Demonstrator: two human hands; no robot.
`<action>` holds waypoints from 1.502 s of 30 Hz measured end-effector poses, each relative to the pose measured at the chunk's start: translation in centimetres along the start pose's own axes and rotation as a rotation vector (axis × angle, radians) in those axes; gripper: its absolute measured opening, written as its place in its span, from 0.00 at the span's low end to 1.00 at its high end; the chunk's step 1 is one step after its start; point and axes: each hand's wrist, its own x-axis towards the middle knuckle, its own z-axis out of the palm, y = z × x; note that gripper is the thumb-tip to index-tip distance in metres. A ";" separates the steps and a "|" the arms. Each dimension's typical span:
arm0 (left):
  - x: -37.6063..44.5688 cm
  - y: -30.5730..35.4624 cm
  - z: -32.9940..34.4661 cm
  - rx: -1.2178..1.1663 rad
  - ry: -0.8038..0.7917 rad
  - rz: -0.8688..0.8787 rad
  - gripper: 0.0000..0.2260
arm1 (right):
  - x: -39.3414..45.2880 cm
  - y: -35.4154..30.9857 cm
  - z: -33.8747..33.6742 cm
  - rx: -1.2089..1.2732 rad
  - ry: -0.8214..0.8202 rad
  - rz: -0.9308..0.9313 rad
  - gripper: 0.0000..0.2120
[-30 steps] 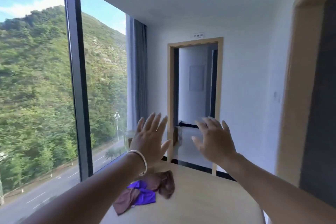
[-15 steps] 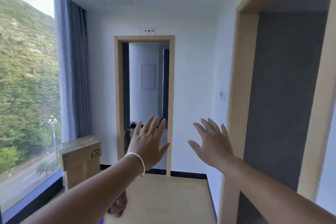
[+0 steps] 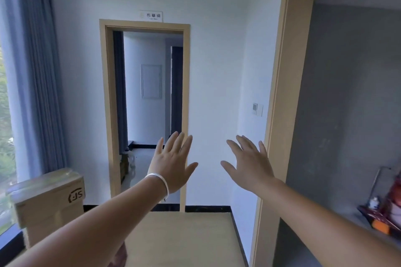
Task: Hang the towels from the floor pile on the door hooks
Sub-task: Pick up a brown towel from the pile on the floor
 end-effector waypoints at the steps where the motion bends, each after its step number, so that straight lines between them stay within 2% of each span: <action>1: 0.8 -0.3 1.0 -0.001 -0.001 0.008 0.33 | 0.8 0.2 0.9 -0.007 -0.006 0.003 0.30; 9: 7.5 -2.4 9.0 -0.010 -0.005 0.022 0.34 | 8.2 2.5 8.1 -0.022 -0.036 0.026 0.30; 25: 28.0 -7.8 27.2 0.044 -0.028 -0.054 0.33 | 31.2 8.9 25.7 0.039 -0.065 -0.057 0.30; 34: 34.6 -10.4 37.9 0.042 -0.117 -0.054 0.31 | 40.0 10.8 34.7 0.041 -0.124 -0.079 0.30; 39: 39.9 -13.8 44.2 0.033 -0.115 -0.052 0.30 | 46.6 10.5 40.3 0.021 -0.132 -0.100 0.30; 45: 47.7 -21.0 50.9 0.049 -0.087 -0.051 0.31 | 58.1 7.7 46.1 0.025 -0.113 -0.142 0.30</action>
